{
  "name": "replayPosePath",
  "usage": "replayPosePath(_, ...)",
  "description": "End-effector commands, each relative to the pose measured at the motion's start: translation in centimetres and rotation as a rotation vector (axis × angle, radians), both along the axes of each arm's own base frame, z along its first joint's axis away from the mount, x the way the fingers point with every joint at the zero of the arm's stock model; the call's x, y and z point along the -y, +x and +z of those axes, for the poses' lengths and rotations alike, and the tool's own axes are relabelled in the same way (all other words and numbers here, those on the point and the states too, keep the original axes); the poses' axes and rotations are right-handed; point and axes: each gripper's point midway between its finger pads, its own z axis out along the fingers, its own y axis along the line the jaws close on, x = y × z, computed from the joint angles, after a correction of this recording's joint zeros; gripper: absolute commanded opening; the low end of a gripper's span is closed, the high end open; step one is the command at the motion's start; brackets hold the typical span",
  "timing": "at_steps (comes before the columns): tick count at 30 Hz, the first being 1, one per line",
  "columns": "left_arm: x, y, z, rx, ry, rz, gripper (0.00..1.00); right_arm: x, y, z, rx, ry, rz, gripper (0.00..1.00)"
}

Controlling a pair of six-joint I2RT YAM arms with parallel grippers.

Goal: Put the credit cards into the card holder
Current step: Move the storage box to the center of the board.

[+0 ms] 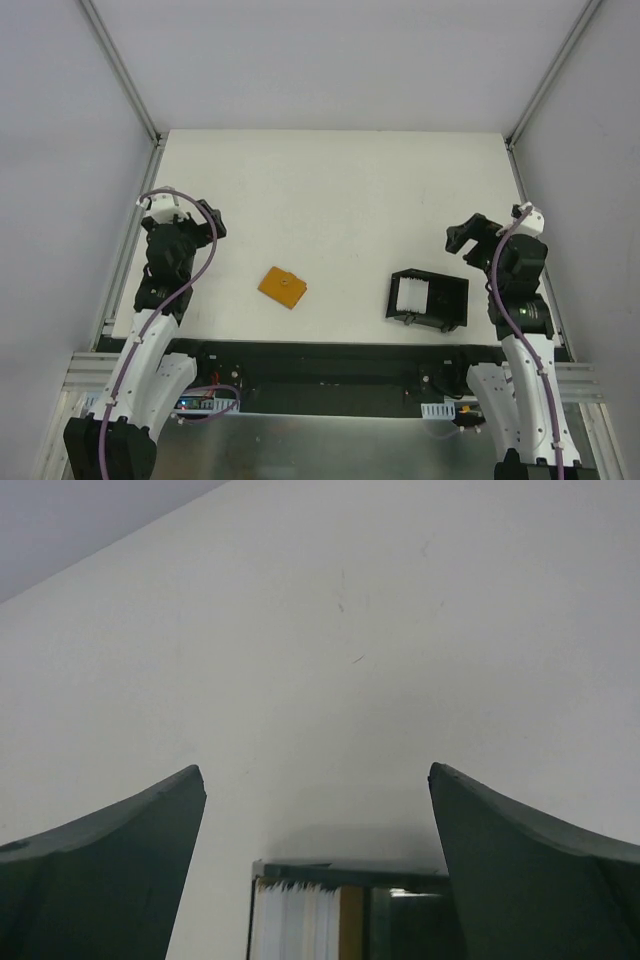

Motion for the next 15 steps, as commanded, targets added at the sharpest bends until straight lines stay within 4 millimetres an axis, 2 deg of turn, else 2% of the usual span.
replayPosePath(1, -0.3, 0.5, 3.9, 0.048, -0.090, 0.058, 0.99, -3.9, -2.1, -0.6, -0.072, 0.231, 0.111, 0.96)
replayPosePath(2, -0.2, 0.6, 3.8, 0.035, -0.092, 0.058, 0.99, -4.4, -2.0, -0.9, -0.069, 0.264, 0.126, 0.96)
replayPosePath(3, 0.1, 0.7, 4.7, 0.040, -0.081, 0.032, 0.99, -5.1, -1.9, -1.0, -0.075, 0.308, 0.151, 0.96)
replayPosePath(5, 2.2, 0.8, 5.4, 0.029, -0.047, -0.107, 0.99, -6.5, -2.2, -1.5, -0.125, 0.385, 0.198, 0.96)
replayPosePath(8, 4.0, 0.5, 6.1, 0.039, -0.093, -0.198, 0.99, -8.1, -3.0, -1.4, -0.181, 0.424, 0.262, 0.96)
replayPosePath(12, 4.2, 0.4, 6.0, 0.021, -0.137, -0.193, 0.99, -8.5, -4.1, -0.9, -0.196, 0.354, 0.314, 0.96)
replayPosePath(15, 4.2, 0.0, 4.7, -0.045, -0.195, -0.162, 0.99, -7.6, -5.2, -1.5, -0.280, 0.261, 0.298, 0.96)
